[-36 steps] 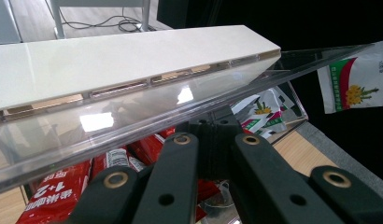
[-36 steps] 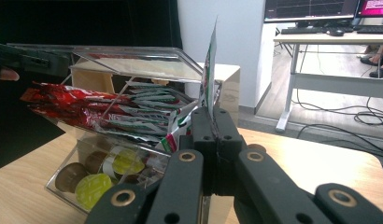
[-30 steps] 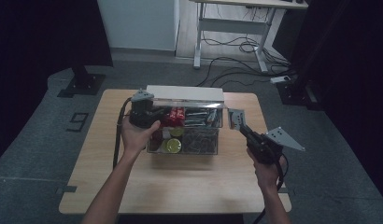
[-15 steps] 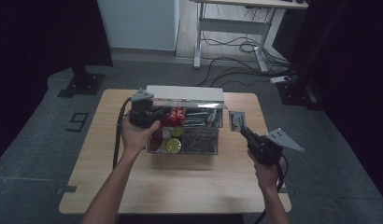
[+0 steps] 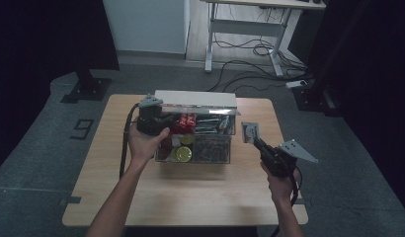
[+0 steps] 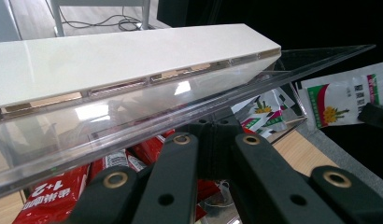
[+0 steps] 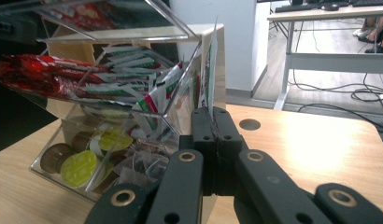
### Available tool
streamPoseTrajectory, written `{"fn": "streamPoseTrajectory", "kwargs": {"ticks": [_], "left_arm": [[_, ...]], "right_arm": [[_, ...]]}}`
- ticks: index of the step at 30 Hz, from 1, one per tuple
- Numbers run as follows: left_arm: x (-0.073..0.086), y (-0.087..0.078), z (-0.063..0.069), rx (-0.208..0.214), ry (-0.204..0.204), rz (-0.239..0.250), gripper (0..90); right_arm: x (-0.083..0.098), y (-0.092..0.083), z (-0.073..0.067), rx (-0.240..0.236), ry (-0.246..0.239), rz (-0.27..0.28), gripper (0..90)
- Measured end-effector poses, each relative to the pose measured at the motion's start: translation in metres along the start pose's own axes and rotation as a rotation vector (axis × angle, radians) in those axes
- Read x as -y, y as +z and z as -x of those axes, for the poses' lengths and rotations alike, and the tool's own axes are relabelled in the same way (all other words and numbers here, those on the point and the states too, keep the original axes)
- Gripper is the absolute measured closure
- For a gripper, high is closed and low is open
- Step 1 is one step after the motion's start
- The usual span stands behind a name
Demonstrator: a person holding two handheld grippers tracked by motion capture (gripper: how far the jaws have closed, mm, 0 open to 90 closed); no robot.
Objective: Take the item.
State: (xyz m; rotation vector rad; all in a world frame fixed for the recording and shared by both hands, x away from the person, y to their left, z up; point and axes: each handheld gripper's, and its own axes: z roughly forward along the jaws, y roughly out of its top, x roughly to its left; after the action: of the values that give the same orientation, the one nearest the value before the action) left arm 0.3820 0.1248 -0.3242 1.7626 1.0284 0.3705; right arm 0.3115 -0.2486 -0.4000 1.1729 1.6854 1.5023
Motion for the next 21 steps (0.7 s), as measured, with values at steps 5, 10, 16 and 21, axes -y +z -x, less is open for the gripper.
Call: {"fn": "streamPoseTrajectory", "kwargs": {"ticks": [5,10,16,21], "left_arm": [[0.0,0.0,0.0,-0.001,0.0,-0.002,90.0],[0.0,0.0,0.001,-0.001,0.002,0.0,90.0],[0.0,0.0,0.001,-0.002,0.005,-0.002,90.0],[0.0,0.0,0.001,-0.002,0.007,-0.002,90.0]], "right_arm": [[0.007,0.001,0.002,0.002,0.011,-0.011,89.1],[0.012,0.002,0.003,0.004,0.016,-0.016,89.1],[0.021,0.003,0.005,0.011,0.024,-0.028,89.2],[0.029,0.005,0.008,0.016,0.028,-0.042,89.2]]}}
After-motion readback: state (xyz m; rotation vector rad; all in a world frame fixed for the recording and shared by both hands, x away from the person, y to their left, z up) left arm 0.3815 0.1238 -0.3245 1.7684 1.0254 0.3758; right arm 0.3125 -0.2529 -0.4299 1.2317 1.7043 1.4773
